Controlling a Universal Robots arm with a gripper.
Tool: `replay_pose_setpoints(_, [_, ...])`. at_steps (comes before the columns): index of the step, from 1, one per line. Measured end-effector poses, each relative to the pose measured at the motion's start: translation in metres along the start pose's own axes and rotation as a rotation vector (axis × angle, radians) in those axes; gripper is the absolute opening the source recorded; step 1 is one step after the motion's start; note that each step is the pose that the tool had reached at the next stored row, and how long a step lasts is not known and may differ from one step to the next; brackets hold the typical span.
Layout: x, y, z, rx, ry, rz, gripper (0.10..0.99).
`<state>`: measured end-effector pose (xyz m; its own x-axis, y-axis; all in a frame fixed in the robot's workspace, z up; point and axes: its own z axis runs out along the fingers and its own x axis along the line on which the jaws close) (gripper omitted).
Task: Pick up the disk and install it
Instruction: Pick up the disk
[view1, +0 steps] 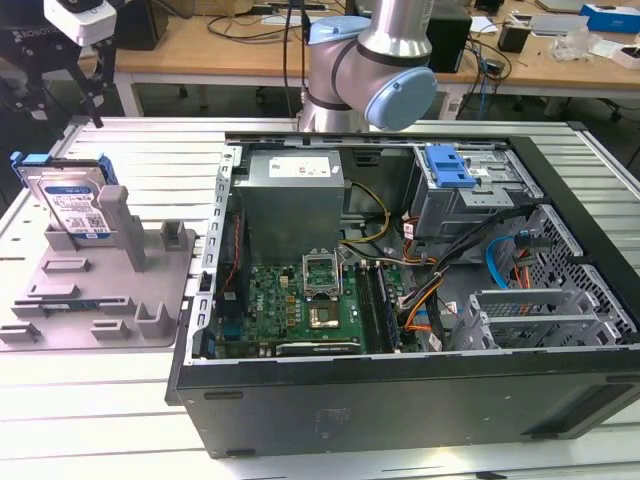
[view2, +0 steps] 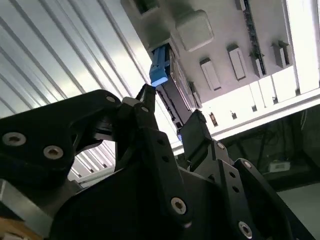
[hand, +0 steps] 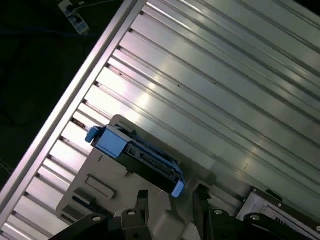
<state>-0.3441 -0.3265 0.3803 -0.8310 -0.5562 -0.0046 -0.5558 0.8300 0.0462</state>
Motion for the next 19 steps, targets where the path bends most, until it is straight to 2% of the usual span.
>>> replay_pose_setpoints(7, [0.0,0.0,0.0,-0.001,0.0087,-0.198,0.482])
replay_pose_setpoints(15, [0.0,0.0,0.0,-0.002,0.0162,-0.362,0.482])
replay_pose_setpoints(19, [0.0,0.0,0.0,-0.003,0.0213,-0.474,0.482])
